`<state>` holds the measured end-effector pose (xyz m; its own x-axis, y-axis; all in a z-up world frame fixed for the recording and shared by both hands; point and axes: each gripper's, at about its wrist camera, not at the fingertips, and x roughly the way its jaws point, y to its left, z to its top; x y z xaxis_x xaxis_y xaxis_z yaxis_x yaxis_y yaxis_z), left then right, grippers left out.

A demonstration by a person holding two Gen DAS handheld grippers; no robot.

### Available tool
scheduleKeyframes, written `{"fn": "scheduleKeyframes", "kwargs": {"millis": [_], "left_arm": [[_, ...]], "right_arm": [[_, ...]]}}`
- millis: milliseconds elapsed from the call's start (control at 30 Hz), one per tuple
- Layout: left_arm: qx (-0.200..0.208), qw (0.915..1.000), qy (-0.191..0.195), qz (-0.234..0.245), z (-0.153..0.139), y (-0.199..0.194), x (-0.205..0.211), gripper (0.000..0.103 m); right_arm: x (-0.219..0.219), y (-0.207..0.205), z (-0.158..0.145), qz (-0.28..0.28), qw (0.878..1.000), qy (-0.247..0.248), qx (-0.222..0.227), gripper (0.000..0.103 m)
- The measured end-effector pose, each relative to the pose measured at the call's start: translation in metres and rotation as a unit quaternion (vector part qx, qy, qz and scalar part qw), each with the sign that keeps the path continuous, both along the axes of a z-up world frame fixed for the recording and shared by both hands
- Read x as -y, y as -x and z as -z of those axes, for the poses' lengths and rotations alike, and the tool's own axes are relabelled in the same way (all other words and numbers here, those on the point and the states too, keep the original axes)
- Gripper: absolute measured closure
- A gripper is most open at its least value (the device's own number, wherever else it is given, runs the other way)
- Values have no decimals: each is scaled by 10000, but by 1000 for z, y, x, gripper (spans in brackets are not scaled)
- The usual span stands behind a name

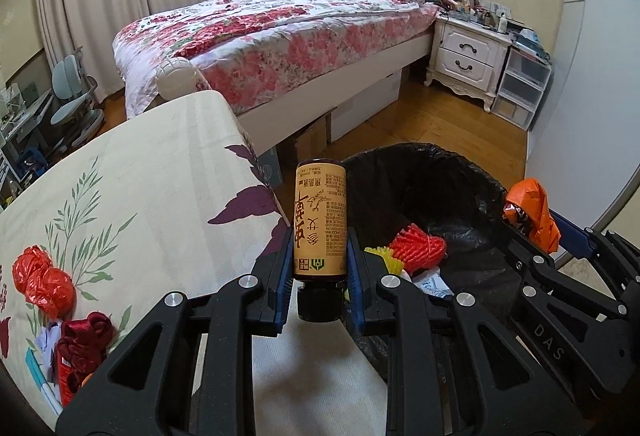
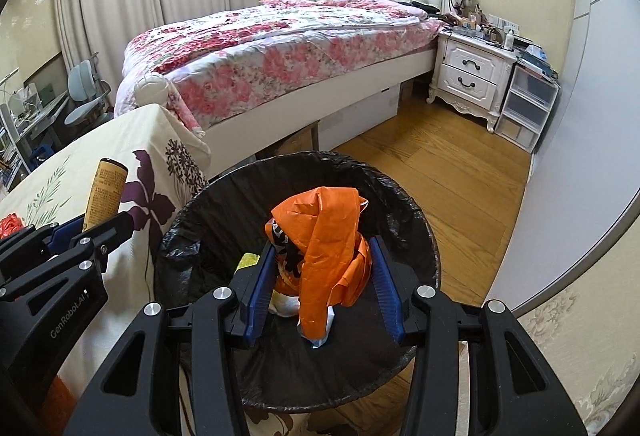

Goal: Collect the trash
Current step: 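Carry the orange bag and tan bottle over the black bin and open both tools, then move both open tools back toward the remaining trash on the bed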

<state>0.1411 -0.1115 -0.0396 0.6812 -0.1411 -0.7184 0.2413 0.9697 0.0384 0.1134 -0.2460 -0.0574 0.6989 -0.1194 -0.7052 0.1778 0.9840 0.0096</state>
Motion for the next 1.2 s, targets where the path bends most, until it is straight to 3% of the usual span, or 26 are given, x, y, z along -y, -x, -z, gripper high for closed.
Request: {"fn": "scheduleKeyframes", "kwargs": {"millis": [333, 500, 733, 933, 1200], "left_arm": [[-6, 9998, -153, 97, 3, -4, 15, 80], [-5, 9998, -162, 113, 2, -6, 16, 78], [120, 9997, -181, 90, -2, -3, 15, 45], [222, 9997, -103, -83, -13, 6, 2, 25], [376, 9983, -236, -373, -31, 30, -27, 19]], "right_arm": [[8, -4, 3, 118, 9999, -32, -26, 55], [11, -2, 1, 194, 9998, -63, 4, 45], [13, 3, -3, 303, 9995, -20, 41, 42], [13, 9, -8, 372, 9993, 19, 92, 34], [0, 21, -17, 337, 9993, -98, 130, 29]]}}
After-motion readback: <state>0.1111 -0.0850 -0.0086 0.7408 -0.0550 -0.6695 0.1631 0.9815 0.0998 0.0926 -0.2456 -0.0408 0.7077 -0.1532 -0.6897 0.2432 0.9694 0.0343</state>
